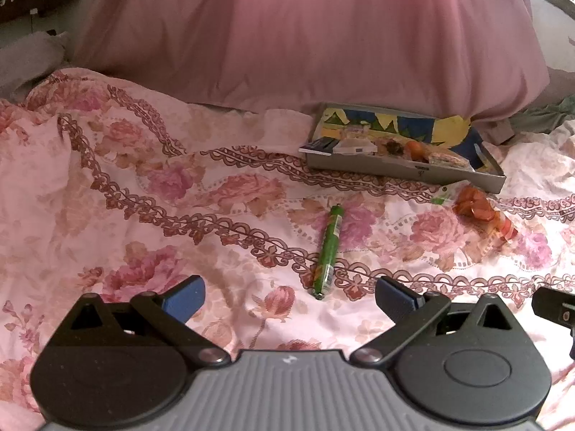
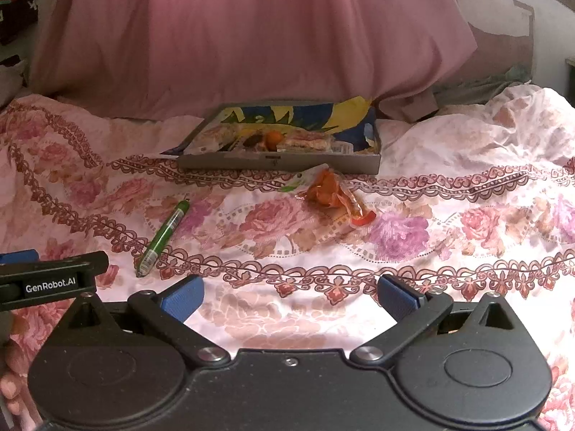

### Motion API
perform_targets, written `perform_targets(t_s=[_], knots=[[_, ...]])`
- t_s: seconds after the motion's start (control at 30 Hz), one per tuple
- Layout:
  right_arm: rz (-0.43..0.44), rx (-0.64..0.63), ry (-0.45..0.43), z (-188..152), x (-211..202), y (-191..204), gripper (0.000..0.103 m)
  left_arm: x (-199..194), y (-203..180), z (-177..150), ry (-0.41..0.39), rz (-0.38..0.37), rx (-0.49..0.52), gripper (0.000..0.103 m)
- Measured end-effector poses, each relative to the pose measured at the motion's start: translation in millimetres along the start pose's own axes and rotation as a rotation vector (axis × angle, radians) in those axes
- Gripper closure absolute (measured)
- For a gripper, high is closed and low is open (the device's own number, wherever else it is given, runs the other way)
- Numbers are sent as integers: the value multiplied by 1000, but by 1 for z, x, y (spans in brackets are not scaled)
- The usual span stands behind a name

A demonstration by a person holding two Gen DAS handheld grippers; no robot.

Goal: Organize snacks
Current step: 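Move both grippers back toward the green tube snack and orange jelly bag, then close the left gripper on the green tube while the right gripper grasps the orange jelly bag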

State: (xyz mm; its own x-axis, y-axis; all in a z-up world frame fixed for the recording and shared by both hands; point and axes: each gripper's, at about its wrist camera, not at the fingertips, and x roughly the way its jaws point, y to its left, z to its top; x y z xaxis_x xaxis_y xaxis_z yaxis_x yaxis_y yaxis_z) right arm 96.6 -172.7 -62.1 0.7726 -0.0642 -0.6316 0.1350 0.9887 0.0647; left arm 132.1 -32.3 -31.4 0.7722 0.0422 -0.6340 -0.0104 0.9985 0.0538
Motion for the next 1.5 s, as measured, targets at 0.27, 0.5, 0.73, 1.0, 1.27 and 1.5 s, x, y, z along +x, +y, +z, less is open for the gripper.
perform_targets(t_s=[0.27, 0.5, 0.73, 1.0, 1.27, 1.5], knots=[[3, -13, 1, 3, 5, 4, 1, 4, -1, 1, 7, -18, 2, 0], [28, -113, 5, 15, 16, 9, 1, 13, -3, 5, 18, -49, 47, 0], [123, -207, 23, 26, 39, 11, 1, 43, -5, 24, 40, -128, 123, 0], [181, -188, 44, 41, 83, -2, 1, 92, -9, 41, 75, -203, 147, 0], [179, -332, -25, 60, 118, -2, 1, 129, -3, 39, 155, -281, 58, 1], [112, -340, -41, 84, 163, -25, 1, 151, -16, 39, 199, -336, 90, 15]])
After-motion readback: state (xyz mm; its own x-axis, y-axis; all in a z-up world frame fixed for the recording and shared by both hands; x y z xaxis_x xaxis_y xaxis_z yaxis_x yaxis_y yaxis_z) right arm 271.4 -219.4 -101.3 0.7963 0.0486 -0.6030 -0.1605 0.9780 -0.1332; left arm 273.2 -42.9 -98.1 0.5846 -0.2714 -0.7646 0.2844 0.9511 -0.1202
